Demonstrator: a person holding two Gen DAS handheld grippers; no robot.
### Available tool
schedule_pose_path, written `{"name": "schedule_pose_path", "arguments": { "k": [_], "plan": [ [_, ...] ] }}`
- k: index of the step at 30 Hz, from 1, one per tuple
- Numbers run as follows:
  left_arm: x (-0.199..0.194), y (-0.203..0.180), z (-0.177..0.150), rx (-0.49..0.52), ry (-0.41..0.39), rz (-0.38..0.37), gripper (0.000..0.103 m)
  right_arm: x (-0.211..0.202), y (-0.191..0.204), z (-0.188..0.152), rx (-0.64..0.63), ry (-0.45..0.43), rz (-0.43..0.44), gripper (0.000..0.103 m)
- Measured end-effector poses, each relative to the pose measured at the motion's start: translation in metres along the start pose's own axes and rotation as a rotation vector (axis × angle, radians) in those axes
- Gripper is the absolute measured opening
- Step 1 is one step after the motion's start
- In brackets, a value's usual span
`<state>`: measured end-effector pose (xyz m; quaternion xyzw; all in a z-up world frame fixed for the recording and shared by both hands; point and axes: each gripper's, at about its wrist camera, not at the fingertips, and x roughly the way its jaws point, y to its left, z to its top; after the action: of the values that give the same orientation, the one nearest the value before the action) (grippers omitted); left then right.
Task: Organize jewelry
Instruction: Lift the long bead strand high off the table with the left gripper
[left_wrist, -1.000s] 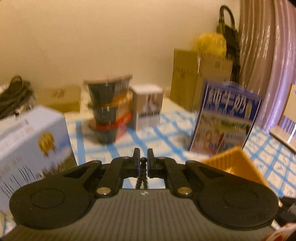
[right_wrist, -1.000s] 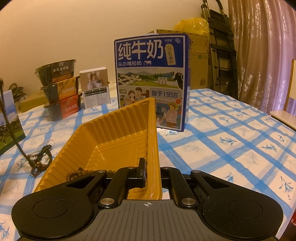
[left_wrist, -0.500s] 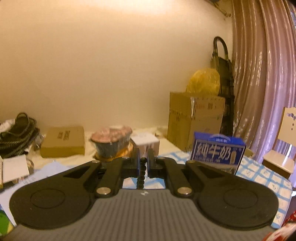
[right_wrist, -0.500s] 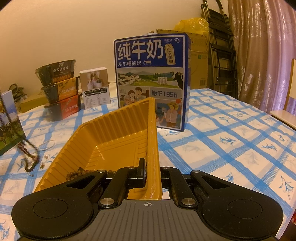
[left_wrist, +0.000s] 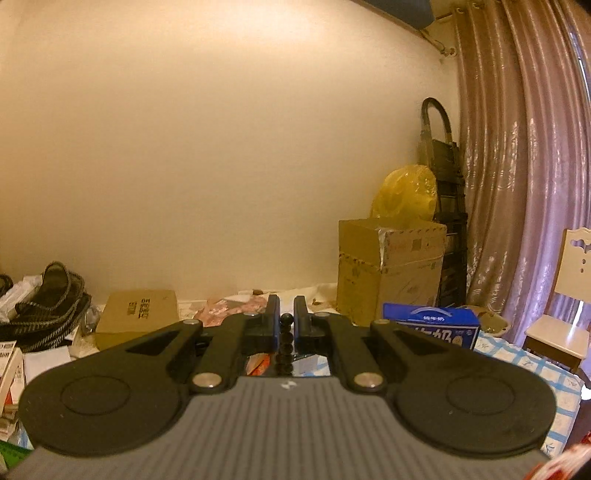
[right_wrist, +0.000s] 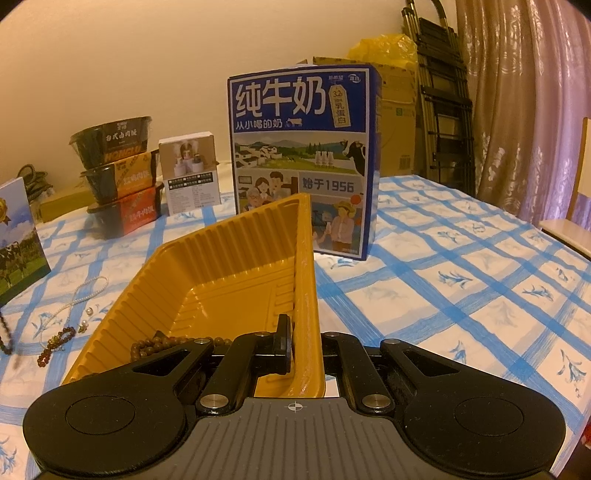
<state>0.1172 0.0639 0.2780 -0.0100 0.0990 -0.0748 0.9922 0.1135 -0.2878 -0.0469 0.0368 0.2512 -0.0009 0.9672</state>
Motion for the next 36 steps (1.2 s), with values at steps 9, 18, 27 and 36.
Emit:
{"name": "schedule_pose_path", "arguments": {
  "k": [9,18,27,36],
  "plan": [
    [-0.005,-0.016,0.013,0.002,-0.019,-0.051,0.006,-0.001,0.002,0.004,-0.006,-0.005,0.008,0.006],
    [-0.001,-0.056,0.027,0.001,-0.042,-0.174,0.006,-0.002,0.006,0.01,-0.014,-0.012,0.014,0.006],
    [0.013,-0.111,0.043,0.006,-0.074,-0.326,0.006,-0.001,0.006,0.011,-0.012,-0.017,0.022,0.007],
    [0.037,-0.146,0.023,-0.066,-0.006,-0.471,0.006,-0.001,0.005,0.011,-0.004,-0.016,0.025,0.007]
  ]
}}
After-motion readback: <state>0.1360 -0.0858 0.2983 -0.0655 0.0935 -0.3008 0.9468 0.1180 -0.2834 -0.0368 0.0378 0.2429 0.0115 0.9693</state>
